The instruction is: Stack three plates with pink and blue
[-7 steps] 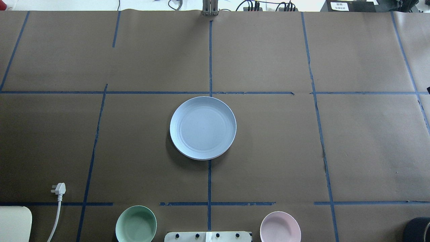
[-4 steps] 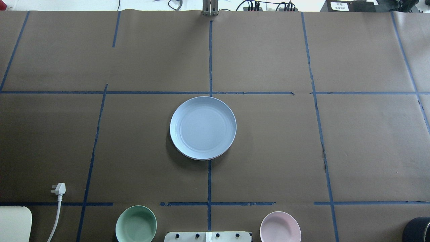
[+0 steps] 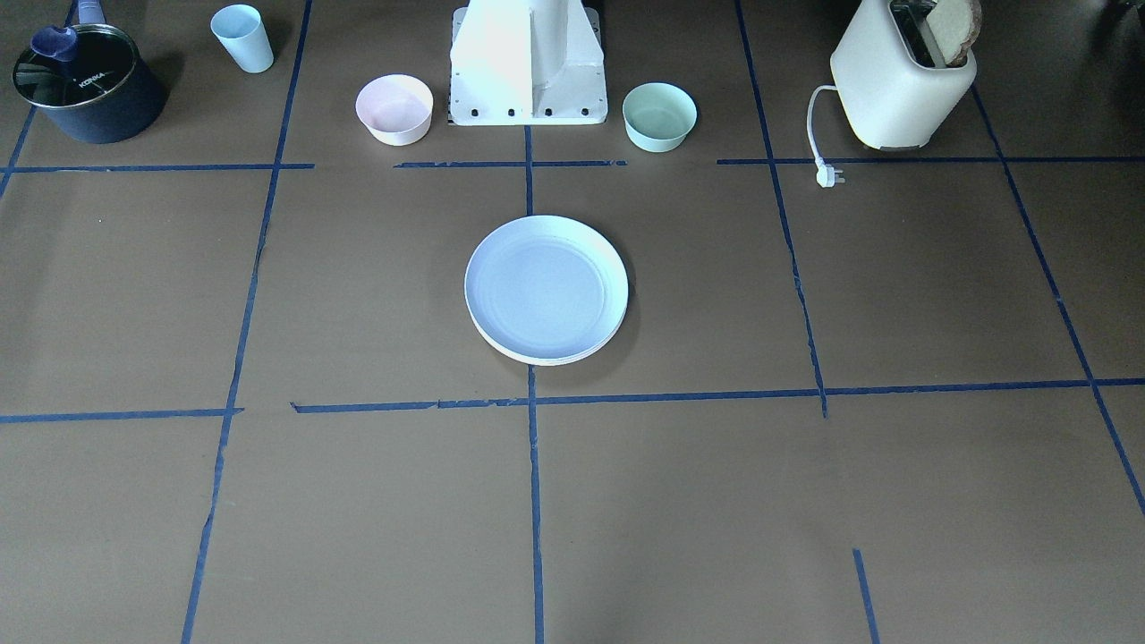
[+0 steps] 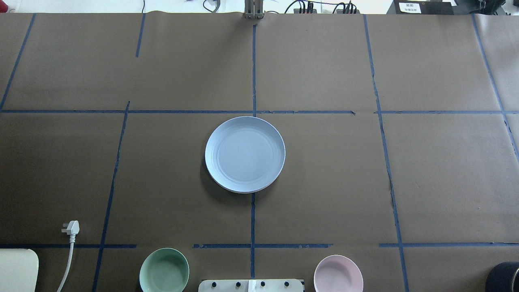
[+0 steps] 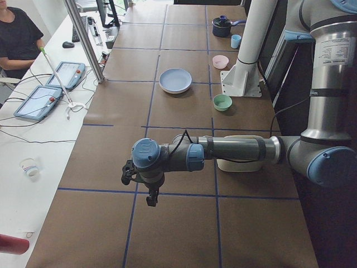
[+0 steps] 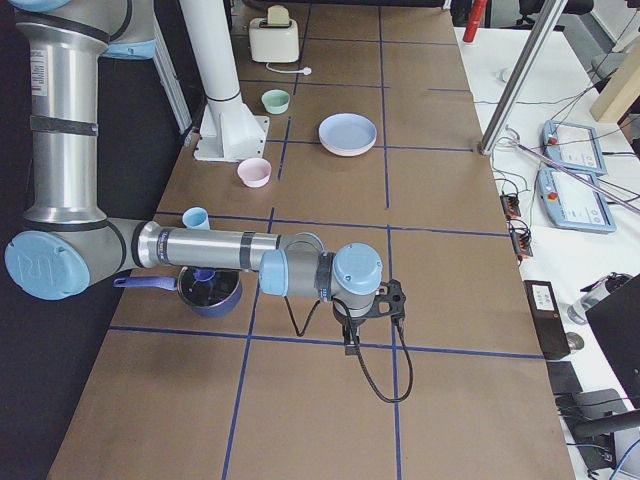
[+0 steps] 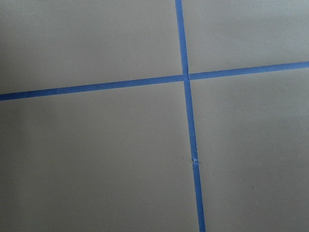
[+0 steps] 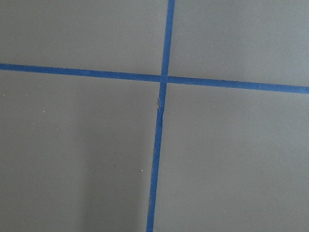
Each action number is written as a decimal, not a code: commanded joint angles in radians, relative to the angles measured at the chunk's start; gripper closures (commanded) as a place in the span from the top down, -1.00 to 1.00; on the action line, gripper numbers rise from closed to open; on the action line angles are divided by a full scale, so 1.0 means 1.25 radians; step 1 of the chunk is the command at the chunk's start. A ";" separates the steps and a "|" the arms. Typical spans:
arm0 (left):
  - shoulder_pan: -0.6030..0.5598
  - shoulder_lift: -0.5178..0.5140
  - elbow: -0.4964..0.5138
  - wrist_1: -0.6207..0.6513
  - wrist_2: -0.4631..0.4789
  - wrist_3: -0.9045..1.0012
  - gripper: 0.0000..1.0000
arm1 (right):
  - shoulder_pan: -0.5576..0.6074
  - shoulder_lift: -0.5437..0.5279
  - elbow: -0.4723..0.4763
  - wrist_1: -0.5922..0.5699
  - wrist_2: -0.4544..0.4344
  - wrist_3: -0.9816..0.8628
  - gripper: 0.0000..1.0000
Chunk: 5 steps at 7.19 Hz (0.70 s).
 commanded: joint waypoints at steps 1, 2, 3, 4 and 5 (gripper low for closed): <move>0.000 0.000 0.002 0.000 0.001 0.000 1.00 | 0.002 -0.022 -0.006 0.000 -0.002 0.002 1.00; 0.000 0.000 0.005 0.000 0.000 0.000 1.00 | 0.002 -0.025 -0.011 0.000 -0.006 -0.002 1.00; 0.000 0.001 0.003 0.000 0.001 -0.001 1.00 | 0.002 -0.024 -0.022 0.000 -0.006 0.002 1.00; 0.000 0.001 0.007 -0.005 0.001 0.000 1.00 | 0.005 -0.024 -0.022 0.000 -0.006 0.003 1.00; 0.000 0.001 0.010 -0.009 0.001 0.001 1.00 | 0.008 -0.023 -0.022 0.000 -0.006 0.005 1.00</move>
